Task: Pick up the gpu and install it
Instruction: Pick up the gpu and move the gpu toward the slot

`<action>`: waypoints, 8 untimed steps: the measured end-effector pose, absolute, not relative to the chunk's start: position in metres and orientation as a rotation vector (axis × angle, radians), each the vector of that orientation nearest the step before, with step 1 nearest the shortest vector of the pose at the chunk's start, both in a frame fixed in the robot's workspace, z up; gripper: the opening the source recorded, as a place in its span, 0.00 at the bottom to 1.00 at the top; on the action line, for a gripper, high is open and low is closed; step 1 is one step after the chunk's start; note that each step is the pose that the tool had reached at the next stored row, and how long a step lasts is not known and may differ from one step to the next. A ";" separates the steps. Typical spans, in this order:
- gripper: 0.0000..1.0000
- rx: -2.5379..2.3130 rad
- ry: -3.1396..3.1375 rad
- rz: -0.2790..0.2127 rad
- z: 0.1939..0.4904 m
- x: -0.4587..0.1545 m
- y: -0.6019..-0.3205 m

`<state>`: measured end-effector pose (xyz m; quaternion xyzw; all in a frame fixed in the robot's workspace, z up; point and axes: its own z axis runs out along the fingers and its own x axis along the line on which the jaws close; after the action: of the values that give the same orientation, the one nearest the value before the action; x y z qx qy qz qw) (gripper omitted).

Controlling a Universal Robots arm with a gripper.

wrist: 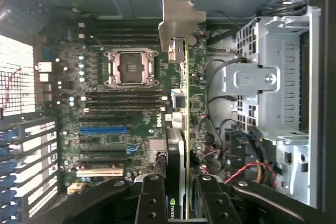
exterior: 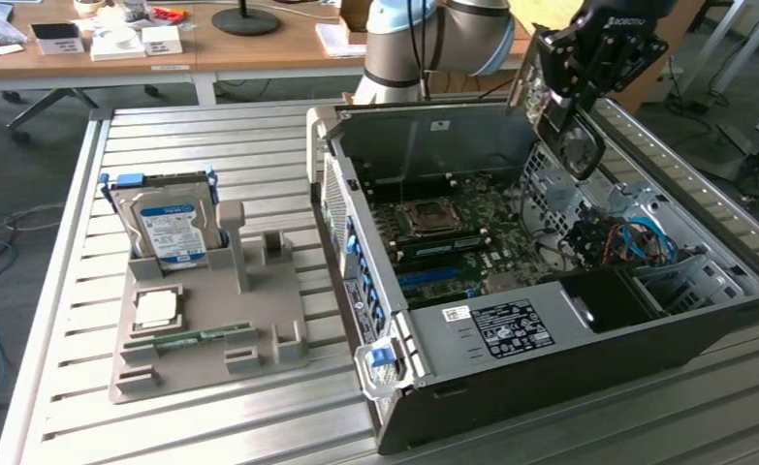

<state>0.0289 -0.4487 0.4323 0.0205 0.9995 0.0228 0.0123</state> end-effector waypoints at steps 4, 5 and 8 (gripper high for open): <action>0.27 0.064 3.116 0.071 0.432 0.040 -0.449; 0.27 0.064 3.116 0.071 0.432 0.043 -0.449; 0.27 0.064 3.116 0.071 0.432 0.049 -0.449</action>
<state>0.0486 -0.4487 0.4323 0.0205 0.9995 0.0227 0.0122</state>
